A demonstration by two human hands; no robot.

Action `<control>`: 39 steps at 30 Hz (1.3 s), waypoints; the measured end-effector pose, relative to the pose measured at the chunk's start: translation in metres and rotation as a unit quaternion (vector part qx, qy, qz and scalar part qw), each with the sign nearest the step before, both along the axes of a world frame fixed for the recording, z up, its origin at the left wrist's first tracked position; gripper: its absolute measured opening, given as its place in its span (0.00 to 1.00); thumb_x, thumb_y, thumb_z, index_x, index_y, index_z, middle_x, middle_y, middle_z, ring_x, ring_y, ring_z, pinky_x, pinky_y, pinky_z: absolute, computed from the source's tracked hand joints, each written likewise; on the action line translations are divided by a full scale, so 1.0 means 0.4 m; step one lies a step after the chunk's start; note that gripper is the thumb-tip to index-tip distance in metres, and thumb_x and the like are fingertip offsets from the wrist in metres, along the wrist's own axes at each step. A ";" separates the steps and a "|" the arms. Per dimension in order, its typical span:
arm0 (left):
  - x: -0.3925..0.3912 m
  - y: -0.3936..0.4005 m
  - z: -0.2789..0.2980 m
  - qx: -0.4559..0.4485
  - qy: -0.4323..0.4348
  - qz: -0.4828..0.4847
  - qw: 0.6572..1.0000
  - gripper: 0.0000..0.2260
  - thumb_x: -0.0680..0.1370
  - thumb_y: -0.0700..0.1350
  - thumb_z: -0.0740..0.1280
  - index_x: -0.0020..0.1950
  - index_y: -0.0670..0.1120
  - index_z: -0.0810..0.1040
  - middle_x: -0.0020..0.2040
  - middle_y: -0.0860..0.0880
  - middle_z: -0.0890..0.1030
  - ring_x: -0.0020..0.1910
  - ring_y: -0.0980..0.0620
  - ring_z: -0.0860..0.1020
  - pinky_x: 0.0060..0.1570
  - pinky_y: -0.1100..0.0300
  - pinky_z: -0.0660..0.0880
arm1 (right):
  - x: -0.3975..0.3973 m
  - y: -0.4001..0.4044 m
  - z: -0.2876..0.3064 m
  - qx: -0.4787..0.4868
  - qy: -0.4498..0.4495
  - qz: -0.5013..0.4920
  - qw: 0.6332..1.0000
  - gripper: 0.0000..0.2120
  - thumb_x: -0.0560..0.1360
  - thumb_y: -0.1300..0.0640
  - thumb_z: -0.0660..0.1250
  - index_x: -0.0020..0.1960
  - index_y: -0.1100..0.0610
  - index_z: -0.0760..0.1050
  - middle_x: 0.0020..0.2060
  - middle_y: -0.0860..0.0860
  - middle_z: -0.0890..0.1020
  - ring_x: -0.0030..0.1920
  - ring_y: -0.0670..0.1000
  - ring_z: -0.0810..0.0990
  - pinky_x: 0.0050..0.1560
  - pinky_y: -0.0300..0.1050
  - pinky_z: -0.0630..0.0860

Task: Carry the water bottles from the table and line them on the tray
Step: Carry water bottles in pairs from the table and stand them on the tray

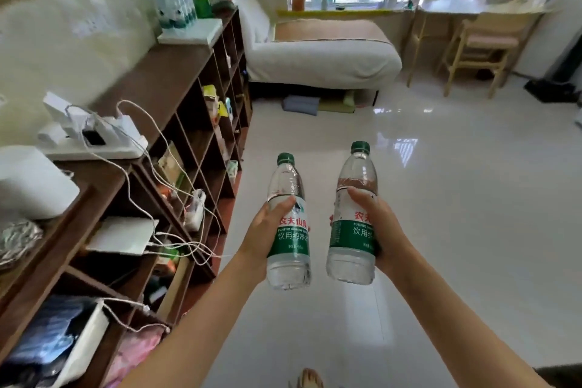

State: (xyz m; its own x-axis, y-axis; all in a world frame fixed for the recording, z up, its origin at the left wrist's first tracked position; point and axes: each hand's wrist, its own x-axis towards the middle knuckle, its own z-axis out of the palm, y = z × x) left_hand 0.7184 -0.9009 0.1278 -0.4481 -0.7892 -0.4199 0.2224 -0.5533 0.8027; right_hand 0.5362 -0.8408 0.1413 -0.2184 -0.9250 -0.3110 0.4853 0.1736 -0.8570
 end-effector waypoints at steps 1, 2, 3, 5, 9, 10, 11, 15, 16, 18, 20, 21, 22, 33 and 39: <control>-0.011 -0.069 0.007 -0.005 -0.005 0.008 1.000 0.21 0.73 0.49 0.71 0.64 0.46 0.72 0.43 0.42 0.81 0.37 0.44 0.80 0.36 0.54 0.79 | -0.013 -0.075 0.011 0.001 0.011 0.007 1.000 0.28 0.71 0.52 0.71 0.67 0.59 0.67 0.44 0.60 0.79 0.40 0.59 0.80 0.40 0.51 0.80; -0.020 -0.134 0.015 -0.005 -0.006 0.015 1.000 0.22 0.73 0.49 0.72 0.64 0.46 0.72 0.43 0.41 0.81 0.37 0.44 0.80 0.36 0.54 0.79 | -0.023 -0.146 0.022 0.001 0.019 0.015 1.000 0.29 0.70 0.52 0.72 0.66 0.59 0.67 0.45 0.60 0.79 0.41 0.59 0.80 0.41 0.52 0.80; -0.028 -0.197 0.021 -0.002 -0.004 0.022 1.000 0.24 0.72 0.49 0.73 0.65 0.46 0.72 0.43 0.41 0.81 0.37 0.44 0.81 0.35 0.54 0.80 | -0.032 -0.215 0.029 0.001 0.021 0.022 1.000 0.28 0.70 0.52 0.72 0.66 0.58 0.68 0.45 0.60 0.79 0.41 0.59 0.80 0.42 0.52 0.80; -0.047 -0.332 0.020 0.000 0.002 0.037 0.999 0.25 0.70 0.49 0.73 0.65 0.46 0.72 0.43 0.41 0.81 0.36 0.45 0.81 0.34 0.55 0.79 | -0.051 -0.356 0.032 0.006 0.024 0.032 0.999 0.26 0.71 0.52 0.71 0.65 0.58 0.68 0.45 0.60 0.80 0.42 0.60 0.81 0.42 0.52 0.80; -0.089 -0.619 0.001 -0.014 0.001 0.059 0.998 0.23 0.71 0.48 0.73 0.64 0.45 0.72 0.42 0.41 0.81 0.35 0.45 0.81 0.34 0.55 0.80 | -0.087 -0.643 0.016 0.015 0.060 0.043 0.997 0.23 0.72 0.54 0.71 0.64 0.57 0.69 0.45 0.60 0.81 0.41 0.60 0.82 0.41 0.52 0.80; -0.098 -0.691 -0.003 -0.015 0.003 0.064 0.998 0.23 0.71 0.49 0.73 0.64 0.45 0.73 0.42 0.41 0.81 0.35 0.45 0.81 0.34 0.54 0.80 | -0.095 -0.712 0.014 0.018 0.068 0.040 0.997 0.23 0.72 0.54 0.71 0.64 0.56 0.69 0.45 0.60 0.82 0.41 0.59 0.82 0.41 0.52 0.80; -0.106 -0.764 -0.006 -0.012 0.007 0.066 0.998 0.24 0.70 0.49 0.74 0.63 0.45 0.74 0.42 0.41 0.81 0.35 0.45 0.81 0.35 0.54 0.80 | -0.103 -0.781 0.014 0.022 0.076 0.036 0.996 0.23 0.71 0.53 0.72 0.63 0.55 0.70 0.46 0.60 0.82 0.41 0.59 0.82 0.41 0.52 0.80; -0.139 -1.055 -0.005 0.007 -0.003 0.064 0.998 0.24 0.70 0.50 0.75 0.63 0.46 0.74 0.45 0.39 0.80 0.37 0.43 0.81 0.39 0.52 0.79 | -0.142 -1.037 0.030 0.025 0.112 0.024 0.993 0.25 0.66 0.50 0.74 0.60 0.52 0.71 0.45 0.59 0.83 0.39 0.57 0.84 0.38 0.50 0.80; -0.151 -1.129 0.000 0.005 -0.001 0.063 0.998 0.24 0.70 0.49 0.75 0.63 0.45 0.74 0.45 0.39 0.80 0.37 0.43 0.81 0.38 0.52 0.79 | -0.156 -1.103 0.040 0.020 0.118 0.023 0.993 0.26 0.65 0.49 0.75 0.60 0.51 0.71 0.45 0.60 0.83 0.39 0.57 0.84 0.38 0.49 0.80; -0.182 -1.278 0.009 -0.007 -0.011 0.058 0.998 0.25 0.71 0.49 0.74 0.64 0.45 0.72 0.43 0.40 0.80 0.36 0.43 0.81 0.37 0.52 0.78 | -0.188 -1.238 0.050 0.015 0.127 0.006 0.992 0.24 0.66 0.51 0.75 0.60 0.50 0.72 0.46 0.59 0.83 0.39 0.57 0.84 0.37 0.49 0.80; -0.213 -1.406 0.020 -0.009 -0.023 0.047 0.999 0.24 0.72 0.48 0.73 0.65 0.43 0.72 0.43 0.40 0.80 0.36 0.43 0.81 0.37 0.53 0.78 | -0.219 -1.359 0.052 0.015 0.119 -0.004 0.993 0.21 0.69 0.53 0.74 0.60 0.51 0.72 0.44 0.58 0.83 0.39 0.57 0.84 0.37 0.50 0.80; -0.229 -1.466 0.021 -0.006 -0.027 0.041 0.999 0.24 0.72 0.48 0.73 0.65 0.43 0.72 0.43 0.39 0.80 0.36 0.43 0.81 0.37 0.53 0.78 | -0.236 -1.418 0.051 0.012 0.110 -0.004 0.994 0.21 0.69 0.54 0.73 0.60 0.52 0.72 0.44 0.59 0.82 0.39 0.57 0.83 0.37 0.50 0.80; -0.246 -1.528 0.016 -0.004 -0.029 0.035 0.999 0.24 0.72 0.49 0.73 0.64 0.43 0.72 0.43 0.39 0.80 0.35 0.43 0.81 0.37 0.53 0.78 | -0.256 -1.481 0.048 0.010 0.106 -0.005 0.994 0.20 0.70 0.54 0.73 0.60 0.52 0.72 0.45 0.59 0.82 0.39 0.57 0.83 0.37 0.50 0.80; -0.449 -2.239 -0.036 0.025 -0.024 0.180 0.983 0.22 0.69 0.50 0.74 0.60 0.43 0.76 0.39 0.40 0.81 0.33 0.44 0.81 0.35 0.53 0.78 | -0.504 -2.270 0.034 -0.004 0.166 0.052 0.985 0.16 0.69 0.54 0.75 0.53 0.44 0.74 0.45 0.57 0.83 0.38 0.54 0.85 0.37 0.49 0.81; -0.455 -2.556 0.006 -0.010 -0.038 0.289 0.956 0.17 0.72 0.51 0.72 0.58 0.46 0.78 0.44 0.40 0.82 0.40 0.43 0.82 0.47 0.46 0.78 | -0.523 -2.691 0.078 -0.025 0.187 0.141 0.972 0.19 0.69 0.53 0.75 0.56 0.42 0.72 0.44 0.54 0.84 0.41 0.55 0.85 0.41 0.52 0.82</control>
